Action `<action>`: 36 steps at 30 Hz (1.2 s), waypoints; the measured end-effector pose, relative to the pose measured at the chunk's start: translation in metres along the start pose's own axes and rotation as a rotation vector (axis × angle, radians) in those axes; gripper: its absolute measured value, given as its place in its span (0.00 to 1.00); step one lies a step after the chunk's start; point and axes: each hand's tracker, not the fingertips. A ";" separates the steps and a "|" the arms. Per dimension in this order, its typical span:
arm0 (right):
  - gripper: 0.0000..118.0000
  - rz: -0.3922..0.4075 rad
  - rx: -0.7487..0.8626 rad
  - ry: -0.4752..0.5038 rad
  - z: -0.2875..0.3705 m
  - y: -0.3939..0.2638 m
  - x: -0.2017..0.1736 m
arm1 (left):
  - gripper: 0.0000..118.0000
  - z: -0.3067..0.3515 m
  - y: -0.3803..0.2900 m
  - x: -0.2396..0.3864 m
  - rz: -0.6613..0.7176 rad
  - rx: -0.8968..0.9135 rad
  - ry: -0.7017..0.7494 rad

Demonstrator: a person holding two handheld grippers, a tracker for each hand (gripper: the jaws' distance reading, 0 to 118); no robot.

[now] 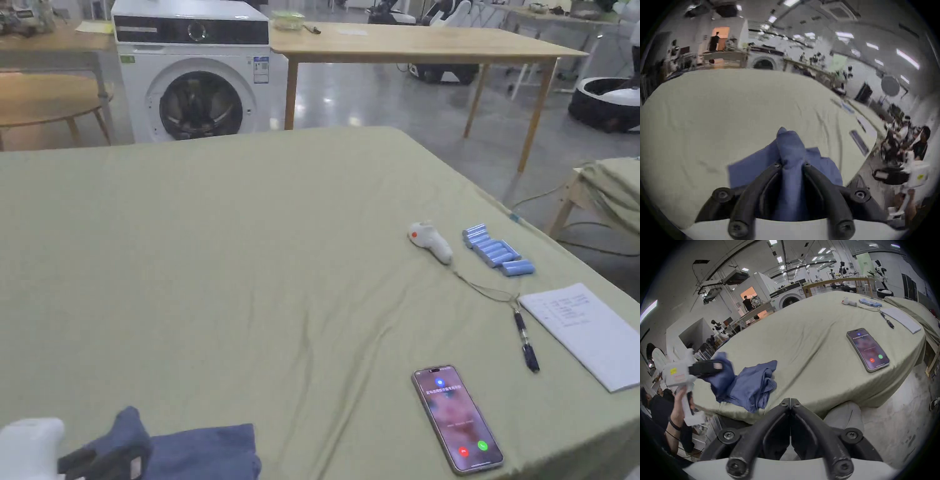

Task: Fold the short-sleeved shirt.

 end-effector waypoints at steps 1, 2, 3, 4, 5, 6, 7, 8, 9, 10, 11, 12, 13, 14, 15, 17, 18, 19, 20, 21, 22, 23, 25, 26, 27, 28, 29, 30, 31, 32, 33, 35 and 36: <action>0.00 -0.003 0.003 -0.002 0.001 0.000 0.001 | 0.25 -0.008 -0.002 0.003 -0.004 -0.018 -0.034; 0.00 -0.009 0.003 -0.005 0.001 -0.001 0.004 | 0.38 -0.016 -0.003 0.008 0.010 -0.025 -0.114; 0.00 -0.015 0.000 -0.010 0.000 -0.001 0.007 | 0.46 -0.016 -0.002 0.007 0.030 -0.016 -0.171; 0.00 -0.020 -0.007 -0.017 -0.001 -0.001 0.009 | 0.48 -0.013 -0.001 0.003 0.062 0.000 -0.224; 0.00 -0.023 -0.010 -0.026 -0.002 -0.002 0.011 | 0.49 -0.007 0.002 0.001 0.097 0.036 -0.282; 0.00 -0.024 -0.014 -0.032 -0.002 -0.002 0.013 | 0.49 0.002 0.006 -0.003 0.118 0.068 -0.302; 0.00 -0.024 -0.019 -0.036 -0.003 -0.002 0.016 | 0.49 0.013 0.009 -0.007 0.131 0.095 -0.297; 0.00 -0.023 -0.021 -0.038 -0.004 -0.002 0.016 | 0.45 0.020 0.011 -0.013 0.150 0.103 -0.280; 0.00 -0.023 -0.023 -0.038 -0.004 -0.001 0.017 | 0.30 0.026 0.011 -0.021 0.179 0.119 -0.263; 0.00 -0.024 -0.024 -0.034 -0.004 -0.001 0.016 | 0.13 0.029 0.009 -0.029 0.209 0.140 -0.256; 0.00 -0.026 -0.026 -0.024 -0.006 0.000 0.017 | 0.00 0.027 0.005 -0.036 0.244 0.148 -0.247; 0.00 -0.029 -0.027 -0.013 -0.008 0.001 0.015 | 0.00 0.020 0.001 -0.038 0.264 0.144 -0.226; 0.00 -0.030 -0.030 -0.006 -0.010 0.002 0.013 | 0.00 0.010 -0.004 -0.040 0.258 0.108 -0.227; 0.00 -0.028 -0.033 -0.002 -0.013 0.003 0.009 | 0.00 -0.001 -0.009 -0.040 0.252 0.049 -0.239; 0.00 -0.023 -0.037 0.002 -0.016 0.003 0.005 | 0.00 -0.016 -0.017 -0.036 0.231 -0.028 -0.248; 0.00 -0.007 -0.051 0.026 -0.022 0.005 -0.007 | 0.00 -0.048 -0.034 -0.021 0.155 -0.148 -0.217; 0.00 0.004 -0.062 0.051 -0.026 0.006 -0.014 | 0.00 -0.060 -0.040 -0.015 0.106 -0.186 -0.178; 0.00 0.020 -0.077 0.085 -0.031 0.007 -0.022 | 0.00 -0.065 -0.041 -0.010 0.086 -0.174 -0.152; 0.00 0.039 -0.087 0.108 -0.035 0.008 -0.031 | 0.00 -0.061 -0.039 -0.009 0.116 -0.130 -0.177; 0.00 0.064 -0.101 0.128 -0.041 0.010 -0.041 | 0.00 -0.056 -0.032 -0.012 0.166 -0.105 -0.193; 0.00 0.097 -0.114 0.147 -0.047 0.013 -0.050 | 0.00 -0.052 -0.026 -0.015 0.204 -0.122 -0.210; 0.00 0.137 -0.121 0.165 -0.057 0.016 -0.062 | 0.04 -0.044 -0.021 -0.020 0.230 -0.116 -0.246; 0.00 0.209 -0.161 0.212 -0.079 0.026 -0.084 | 0.47 -0.013 -0.015 -0.028 0.242 -0.012 -0.294; 0.00 0.252 -0.182 0.232 -0.092 0.032 -0.096 | 0.53 0.006 -0.013 -0.033 0.244 0.047 -0.267; 0.00 0.301 -0.191 0.239 -0.104 0.037 -0.111 | 0.55 0.023 -0.011 -0.042 0.242 0.091 -0.218; 0.00 0.340 -0.201 0.218 -0.117 0.041 -0.122 | 0.58 0.040 -0.013 -0.054 0.246 0.120 -0.197; 0.00 0.355 -0.233 0.167 -0.131 0.045 -0.130 | 0.62 0.052 -0.014 -0.065 0.251 0.136 -0.182; 0.00 0.355 -0.287 0.099 -0.147 0.048 -0.136 | 0.67 0.063 -0.016 -0.077 0.263 0.139 -0.163; 0.00 0.368 -0.376 0.023 -0.167 0.044 -0.135 | 0.67 0.072 -0.019 -0.088 0.282 0.133 -0.147; 0.00 0.408 -0.444 -0.013 -0.183 0.037 -0.132 | 0.67 0.079 -0.021 -0.094 0.290 0.128 -0.148; 0.00 0.418 -0.483 0.015 -0.195 0.030 -0.127 | 0.67 0.080 -0.026 -0.103 0.289 0.122 -0.133; 0.00 0.349 -0.399 0.056 -0.191 0.032 -0.119 | 0.67 0.069 -0.036 -0.112 0.330 0.094 -0.125; 0.00 0.337 -0.405 0.056 -0.188 0.034 -0.118 | 0.67 0.057 -0.043 -0.118 0.353 0.069 -0.170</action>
